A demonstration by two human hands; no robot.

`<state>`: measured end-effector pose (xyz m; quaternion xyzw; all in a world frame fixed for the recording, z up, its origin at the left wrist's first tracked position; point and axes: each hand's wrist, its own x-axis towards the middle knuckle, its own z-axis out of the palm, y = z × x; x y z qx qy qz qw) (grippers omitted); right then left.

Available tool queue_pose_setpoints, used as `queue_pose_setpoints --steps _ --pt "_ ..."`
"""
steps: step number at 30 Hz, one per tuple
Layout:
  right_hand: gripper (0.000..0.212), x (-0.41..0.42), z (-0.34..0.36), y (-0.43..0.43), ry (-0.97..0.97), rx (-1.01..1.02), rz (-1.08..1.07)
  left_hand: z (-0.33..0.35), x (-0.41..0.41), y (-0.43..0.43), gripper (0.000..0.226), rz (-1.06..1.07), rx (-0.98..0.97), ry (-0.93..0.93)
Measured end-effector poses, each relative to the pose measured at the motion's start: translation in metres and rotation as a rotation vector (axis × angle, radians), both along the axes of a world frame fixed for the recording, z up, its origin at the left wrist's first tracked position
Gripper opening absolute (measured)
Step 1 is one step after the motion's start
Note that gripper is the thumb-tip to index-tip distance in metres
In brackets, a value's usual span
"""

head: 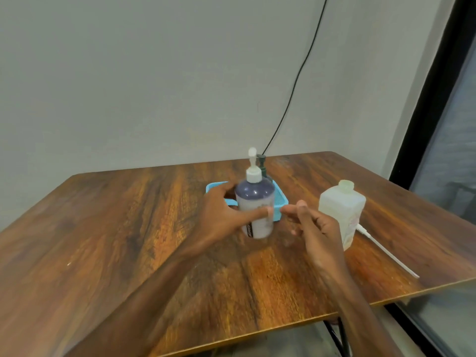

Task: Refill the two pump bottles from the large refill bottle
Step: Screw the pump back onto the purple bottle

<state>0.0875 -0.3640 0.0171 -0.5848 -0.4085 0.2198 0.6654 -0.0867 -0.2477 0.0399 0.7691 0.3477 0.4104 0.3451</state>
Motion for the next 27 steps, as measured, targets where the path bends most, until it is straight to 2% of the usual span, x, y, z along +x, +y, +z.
queue_pose_setpoints --steps 2,7,14,22,27 --pt "0.033 -0.002 0.000 0.003 0.020 -0.004 -0.012 0.017 -0.005 0.015 0.052 0.050 -0.017 -0.033" --pt "0.028 -0.010 0.000 0.012 0.048 -0.028 -0.014 0.029 -0.009 0.061 0.068 0.179 -0.025 -0.013" --pt "0.022 -0.012 -0.011 0.020 0.036 -0.072 -0.005 -0.004 0.004 0.100 0.062 0.253 -0.072 0.102" --pt "0.016 -0.005 -0.020 0.023 -0.033 -0.126 0.025 -0.032 0.012 0.117 0.059 0.231 -0.016 0.102" --pt "0.013 -0.005 -0.023 0.014 -0.081 -0.157 0.015 -0.044 0.010 0.108 0.081 0.273 0.025 0.122"
